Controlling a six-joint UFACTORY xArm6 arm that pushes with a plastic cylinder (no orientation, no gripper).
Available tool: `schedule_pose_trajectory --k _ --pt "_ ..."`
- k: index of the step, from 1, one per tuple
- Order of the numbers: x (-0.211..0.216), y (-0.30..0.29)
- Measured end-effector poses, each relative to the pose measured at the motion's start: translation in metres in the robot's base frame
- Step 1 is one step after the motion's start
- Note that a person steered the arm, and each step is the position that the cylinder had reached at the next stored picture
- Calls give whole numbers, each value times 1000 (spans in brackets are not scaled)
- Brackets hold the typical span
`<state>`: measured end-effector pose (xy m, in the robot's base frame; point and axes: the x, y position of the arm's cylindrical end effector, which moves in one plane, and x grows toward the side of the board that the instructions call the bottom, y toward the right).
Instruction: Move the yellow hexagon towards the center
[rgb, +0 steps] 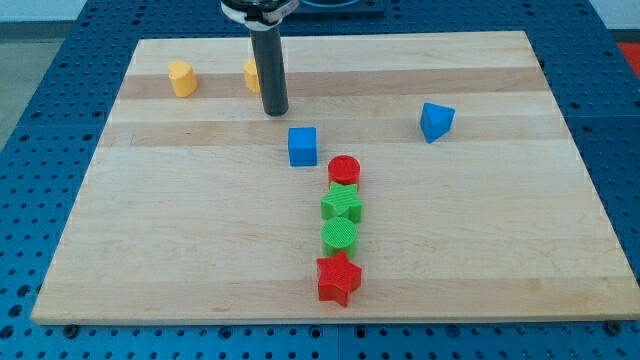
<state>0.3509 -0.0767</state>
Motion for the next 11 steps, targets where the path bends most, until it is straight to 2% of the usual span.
schedule_pose_trajectory --k 1,2,3,4,6,7,11 --pt "6 -10" --pt "5 -52" --pt "5 -52" --pt "-14 -62" --pt "-80 -69" --pt "-81 -68" --pt "-81 38"
